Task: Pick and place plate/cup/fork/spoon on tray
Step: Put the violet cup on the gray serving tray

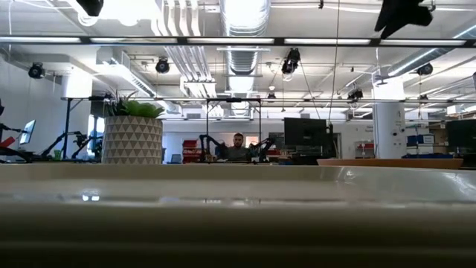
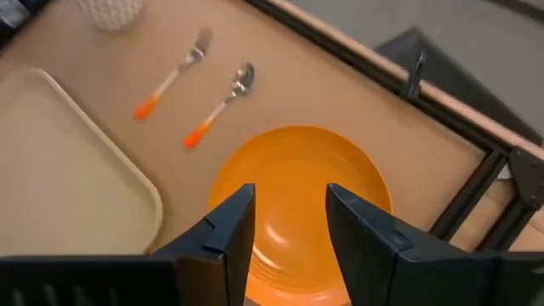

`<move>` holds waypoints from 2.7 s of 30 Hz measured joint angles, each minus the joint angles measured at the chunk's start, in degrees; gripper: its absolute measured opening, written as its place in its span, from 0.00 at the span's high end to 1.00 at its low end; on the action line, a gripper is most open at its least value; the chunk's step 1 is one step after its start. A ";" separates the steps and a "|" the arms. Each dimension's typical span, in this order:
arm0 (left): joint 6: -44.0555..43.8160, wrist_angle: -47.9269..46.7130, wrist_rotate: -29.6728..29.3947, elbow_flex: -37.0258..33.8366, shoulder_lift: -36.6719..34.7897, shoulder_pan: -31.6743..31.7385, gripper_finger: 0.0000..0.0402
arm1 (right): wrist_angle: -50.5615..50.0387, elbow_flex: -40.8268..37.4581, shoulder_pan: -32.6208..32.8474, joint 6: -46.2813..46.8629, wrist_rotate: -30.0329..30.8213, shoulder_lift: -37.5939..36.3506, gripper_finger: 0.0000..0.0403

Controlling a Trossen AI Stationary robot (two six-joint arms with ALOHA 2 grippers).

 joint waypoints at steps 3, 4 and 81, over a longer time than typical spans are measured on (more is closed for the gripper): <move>-0.01 0.02 -0.06 0.00 0.00 0.00 0.68 | -0.30 -1.83 0.00 -1.02 0.11 3.29 0.66; -0.01 0.04 -0.15 -0.02 -0.02 0.00 0.68 | -0.29 -2.67 0.00 -1.40 0.06 4.31 0.66; -0.58 2.12 1.66 -0.59 2.66 -0.02 0.68 | 8.74 -17.09 61.44 31.65 -11.56 27.28 0.49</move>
